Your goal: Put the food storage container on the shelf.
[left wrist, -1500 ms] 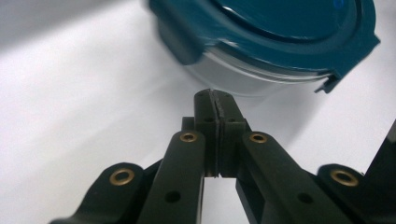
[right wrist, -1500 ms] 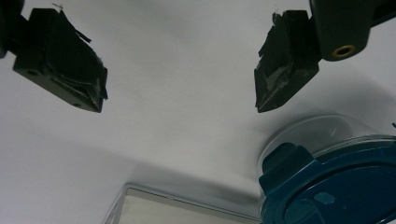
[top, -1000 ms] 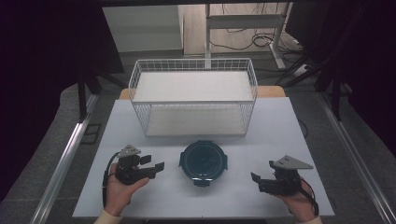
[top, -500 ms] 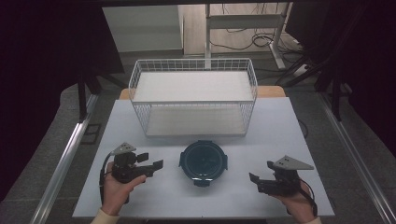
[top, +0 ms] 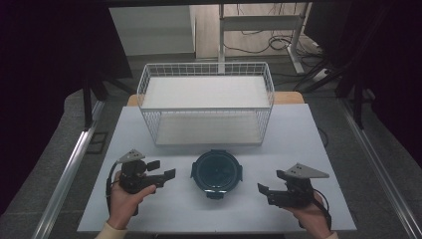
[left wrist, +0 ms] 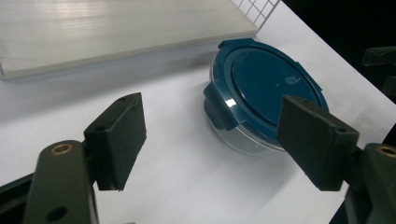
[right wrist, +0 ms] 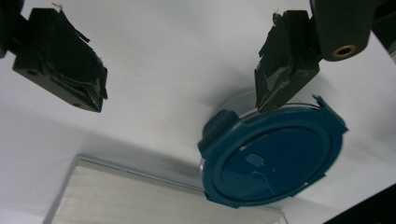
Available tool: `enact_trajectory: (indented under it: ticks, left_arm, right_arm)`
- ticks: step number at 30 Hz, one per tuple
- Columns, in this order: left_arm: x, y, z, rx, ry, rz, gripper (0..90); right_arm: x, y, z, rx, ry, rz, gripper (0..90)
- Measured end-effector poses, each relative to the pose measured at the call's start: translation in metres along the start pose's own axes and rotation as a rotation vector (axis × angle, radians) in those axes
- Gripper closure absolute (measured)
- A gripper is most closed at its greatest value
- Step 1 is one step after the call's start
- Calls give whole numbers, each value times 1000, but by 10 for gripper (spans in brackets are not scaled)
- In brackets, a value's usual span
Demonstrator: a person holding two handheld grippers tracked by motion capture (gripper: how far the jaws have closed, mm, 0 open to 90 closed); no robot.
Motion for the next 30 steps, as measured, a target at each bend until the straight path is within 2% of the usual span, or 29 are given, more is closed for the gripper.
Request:
enact_trajectory:
  ticks: [2, 7, 9, 11, 16, 18, 19, 21, 23, 24, 27, 30]
  left_arm:
    - [-1, 0, 0, 2, -2, 1, 240]
    - [-8, -7, 1, 24, -4, 15, 235]
    - [-11, -10, 4, 34, 2, 11, 228]
    - [-14, -12, 8, 45, 6, 6, 225]
    - [-22, -15, 27, 108, 38, -45, 223]
    - [-24, -16, 31, 118, 43, -53, 221]
    - [-26, -16, 40, 135, 56, -63, 221]
    - [-27, -15, 48, 147, 68, -70, 221]
    - [-26, -15, 51, 146, 77, -72, 220]
    - [-23, -13, 58, 148, 100, -74, 216]
    - [-18, -7, 66, 155, 128, -104, 211]
    - [-16, -5, 72, 147, 152, -94, 206]
  right_arm:
    - [-2, 1, 0, -4, 0, 0, 168]
    - [-23, 14, -2, -31, -7, -3, 170]
    - [-30, 18, 0, -40, 0, 13, 169]
    - [-35, 21, 6, -50, 7, 19, 168]
    - [-43, 30, 31, -83, 48, 33, 156]
    - [-43, 32, 36, -85, 56, 38, 153]
    - [-44, 33, 46, -86, 65, 51, 149]
    - [-44, 32, 54, -78, 68, 73, 144]
    - [-43, 31, 57, -76, 71, 85, 141]
    - [-41, 28, 63, -82, 72, 114, 135]
    - [-35, 24, 70, -80, 89, 147, 128]
    - [-28, 20, 77, -112, 108, 205, 122]
Point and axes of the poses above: each handheld gripper's, and its own axes: z roughly forward along the jaws, x roughly out of its underside, y roughly to its left, the point moved 2 cm from there along z, roughly forward along the jaws, and after that the axes turned 1 degree about z, right-handed, at the moved point
